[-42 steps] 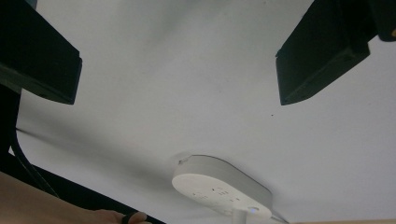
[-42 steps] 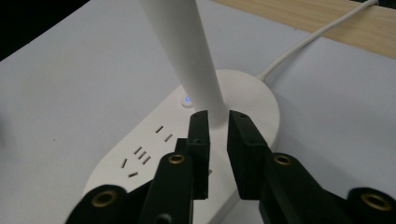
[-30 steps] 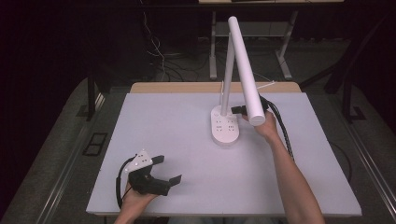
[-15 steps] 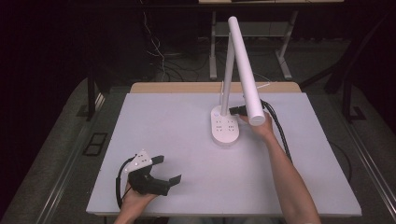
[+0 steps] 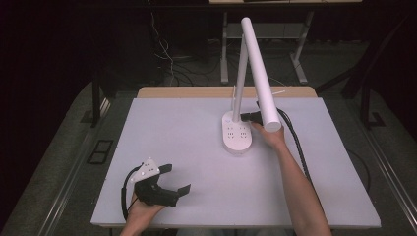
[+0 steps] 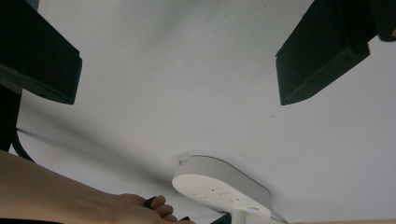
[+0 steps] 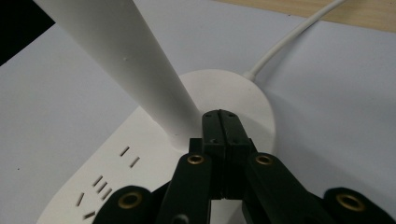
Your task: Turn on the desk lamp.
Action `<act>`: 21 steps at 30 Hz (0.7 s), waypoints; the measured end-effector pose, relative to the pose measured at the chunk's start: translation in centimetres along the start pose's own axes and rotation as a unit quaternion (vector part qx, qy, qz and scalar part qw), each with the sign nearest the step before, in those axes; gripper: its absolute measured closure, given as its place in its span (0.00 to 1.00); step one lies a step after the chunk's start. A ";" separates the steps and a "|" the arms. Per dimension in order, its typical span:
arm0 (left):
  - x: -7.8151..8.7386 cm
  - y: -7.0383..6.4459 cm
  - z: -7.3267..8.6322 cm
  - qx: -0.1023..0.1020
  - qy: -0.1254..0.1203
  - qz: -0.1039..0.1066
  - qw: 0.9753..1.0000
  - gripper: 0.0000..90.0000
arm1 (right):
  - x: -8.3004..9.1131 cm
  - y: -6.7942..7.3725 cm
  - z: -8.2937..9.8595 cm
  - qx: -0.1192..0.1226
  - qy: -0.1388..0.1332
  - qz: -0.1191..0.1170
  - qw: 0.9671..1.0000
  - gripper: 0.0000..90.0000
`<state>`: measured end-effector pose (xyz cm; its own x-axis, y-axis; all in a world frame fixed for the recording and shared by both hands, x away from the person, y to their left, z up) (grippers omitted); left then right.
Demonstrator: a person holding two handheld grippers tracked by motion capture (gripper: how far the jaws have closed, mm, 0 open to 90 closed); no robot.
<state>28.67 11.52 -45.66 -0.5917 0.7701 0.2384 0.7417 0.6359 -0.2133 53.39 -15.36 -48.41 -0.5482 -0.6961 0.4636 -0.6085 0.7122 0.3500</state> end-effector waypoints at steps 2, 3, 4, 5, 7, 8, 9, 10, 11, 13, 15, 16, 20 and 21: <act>0.0 0.0 0.0 0.001 0.000 0.000 1.000 0.00 | 0.0 0.1 -0.1 0.001 0.002 0.006 1.000 1.00; 0.0 0.0 0.0 0.000 0.001 -0.001 1.000 0.00 | 0.0 0.1 -0.1 0.010 0.003 0.011 1.000 1.00; 0.0 0.1 0.0 0.001 0.001 -0.001 1.000 0.00 | 0.0 0.1 -0.1 0.010 0.003 0.011 1.000 1.00; -0.1 0.1 0.0 0.001 0.001 -0.001 1.000 0.00 | 0.2 0.4 -0.2 0.015 0.007 0.016 1.000 1.00; -0.1 0.1 0.1 0.002 0.002 0.000 1.000 0.00 | 0.4 0.5 -0.3 0.024 0.012 0.020 0.999 1.00; -0.2 0.1 0.1 0.001 0.003 0.001 1.000 0.00 | 0.6 0.4 -0.3 0.024 0.015 0.021 0.999 1.00; -0.2 0.1 0.1 0.002 0.004 0.001 1.000 0.00 | 0.8 0.4 -0.3 0.021 0.015 0.020 0.999 1.00; -0.2 0.1 0.1 0.001 0.004 0.000 1.000 0.00 | 1.0 0.3 -0.4 0.020 0.014 0.020 0.999 1.00; -0.2 0.1 0.1 0.000 0.003 0.000 1.000 0.00 | 1.3 0.3 -0.5 0.021 0.012 0.021 0.999 1.00; -0.2 0.1 0.1 0.000 0.003 0.000 1.000 0.00 | 1.5 0.2 -0.6 0.022 0.010 0.020 1.000 1.00; -0.1 0.1 0.1 -0.001 0.003 -0.001 1.000 0.00 | 2.3 0.3 -0.7 0.029 0.014 0.019 0.999 1.00; -0.1 0.1 0.1 0.000 0.002 -0.002 1.000 0.00 | 2.5 0.4 -0.7 0.033 0.015 0.020 0.999 1.00; -0.1 0.1 0.1 0.000 0.002 -0.002 1.000 0.00 | 3.4 0.8 -0.7 0.037 0.013 0.018 0.999 1.00; -0.1 0.1 0.1 -0.001 0.003 -0.001 1.000 0.00 | 3.6 0.8 -0.7 0.040 0.011 0.016 0.999 1.00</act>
<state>28.79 11.48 -45.77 -0.5914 0.7682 0.2450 0.7407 0.6377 -0.2116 51.34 -17.19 -45.87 -0.5559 -0.6695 0.4926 -0.6350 0.7245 0.2681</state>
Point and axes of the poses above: each handheld gripper's, and its own axes: x roughly backward along the jaws, z roughly out of its underside, y roughly to its left, the point moved 8 cm from there along -x, roughly forward along the jaws, and after that the axes turned 11 degrees about -y, right-handed, at the moved point
